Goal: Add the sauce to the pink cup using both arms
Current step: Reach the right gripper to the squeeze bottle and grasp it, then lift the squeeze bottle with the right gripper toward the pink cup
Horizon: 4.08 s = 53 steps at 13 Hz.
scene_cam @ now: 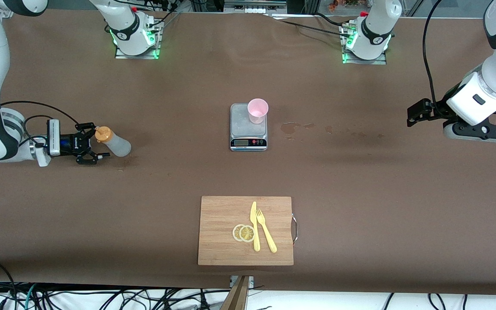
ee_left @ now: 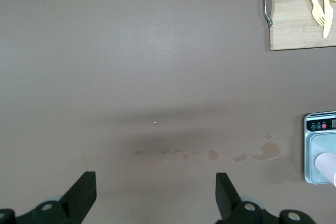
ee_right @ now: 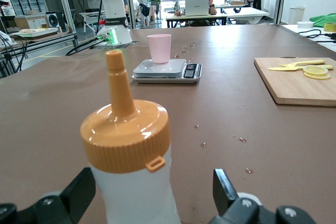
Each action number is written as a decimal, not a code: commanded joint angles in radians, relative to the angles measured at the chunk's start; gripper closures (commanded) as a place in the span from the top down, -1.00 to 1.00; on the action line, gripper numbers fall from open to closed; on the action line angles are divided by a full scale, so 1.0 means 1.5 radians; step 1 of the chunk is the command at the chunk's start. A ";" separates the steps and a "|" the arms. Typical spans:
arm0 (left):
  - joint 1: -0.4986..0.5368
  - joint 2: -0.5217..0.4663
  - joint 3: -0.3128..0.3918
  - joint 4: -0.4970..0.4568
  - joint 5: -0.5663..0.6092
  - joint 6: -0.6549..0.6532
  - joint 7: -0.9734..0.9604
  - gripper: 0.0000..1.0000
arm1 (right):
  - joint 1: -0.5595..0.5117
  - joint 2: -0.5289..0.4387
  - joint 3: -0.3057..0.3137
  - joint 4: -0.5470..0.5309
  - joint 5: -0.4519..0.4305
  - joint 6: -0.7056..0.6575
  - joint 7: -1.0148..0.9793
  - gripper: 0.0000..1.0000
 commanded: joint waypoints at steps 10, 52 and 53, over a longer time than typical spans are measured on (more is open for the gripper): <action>-0.001 0.007 0.000 0.019 0.018 -0.015 0.002 1.00 | 0.029 -0.026 0.002 -0.017 0.022 0.026 -0.063 -0.93; -0.001 0.007 0.001 0.020 0.018 -0.020 0.003 1.00 | 0.704 -0.257 0.046 0.017 -0.560 0.151 1.193 -0.94; -0.001 0.007 0.001 0.020 0.018 -0.020 0.003 1.00 | 0.705 -0.252 0.047 0.016 -0.560 0.151 1.202 -0.94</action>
